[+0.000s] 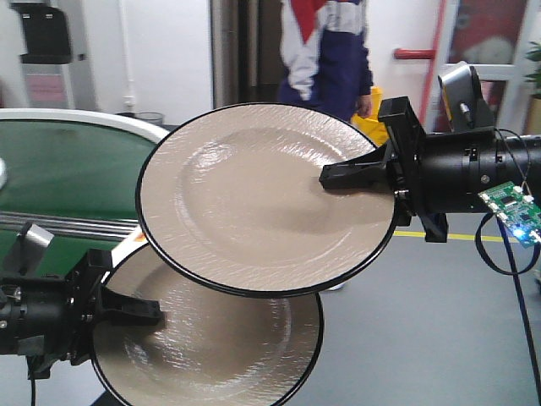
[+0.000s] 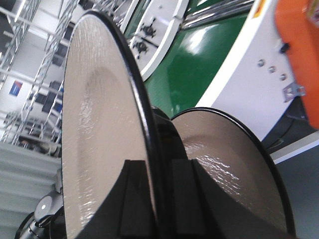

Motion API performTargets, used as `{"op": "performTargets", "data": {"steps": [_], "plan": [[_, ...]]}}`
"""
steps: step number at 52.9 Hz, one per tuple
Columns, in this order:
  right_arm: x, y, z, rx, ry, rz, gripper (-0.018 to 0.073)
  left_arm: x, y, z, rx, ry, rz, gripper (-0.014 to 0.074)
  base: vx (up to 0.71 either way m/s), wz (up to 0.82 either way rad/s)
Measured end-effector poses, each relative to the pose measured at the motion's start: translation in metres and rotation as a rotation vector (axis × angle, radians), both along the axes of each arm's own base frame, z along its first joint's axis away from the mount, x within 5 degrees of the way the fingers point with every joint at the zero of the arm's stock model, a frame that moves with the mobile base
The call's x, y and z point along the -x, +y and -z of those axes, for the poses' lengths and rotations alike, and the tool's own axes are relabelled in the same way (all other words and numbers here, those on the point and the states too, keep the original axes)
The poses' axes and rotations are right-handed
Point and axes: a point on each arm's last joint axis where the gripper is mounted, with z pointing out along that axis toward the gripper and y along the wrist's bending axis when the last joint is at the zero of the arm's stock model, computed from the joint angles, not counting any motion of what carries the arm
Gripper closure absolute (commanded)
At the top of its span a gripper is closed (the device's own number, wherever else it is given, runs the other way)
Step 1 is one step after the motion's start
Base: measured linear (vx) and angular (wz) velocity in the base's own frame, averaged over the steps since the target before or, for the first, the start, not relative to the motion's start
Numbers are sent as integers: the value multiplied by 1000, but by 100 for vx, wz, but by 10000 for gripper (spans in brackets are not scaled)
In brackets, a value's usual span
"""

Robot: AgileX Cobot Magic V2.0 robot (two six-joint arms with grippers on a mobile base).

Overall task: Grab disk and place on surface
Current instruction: 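Hold both plates while the base turns away from the conveyor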

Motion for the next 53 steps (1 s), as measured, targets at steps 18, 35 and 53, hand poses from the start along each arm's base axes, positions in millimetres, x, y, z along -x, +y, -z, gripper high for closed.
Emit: {"op": "performTargets", "data": {"steps": [18,35,53], "plan": [[0,0,0,-1,1,-2,567,0,0,0,-1,-1,-2,595,12,-40],[0,0,0,0,0,-1,567,0,0,0,-1,-1,-2,595,20,-43],[0,0,0,0,0,-1,567,0,0,0,-1,-1,-2,595,27,-28]]}}
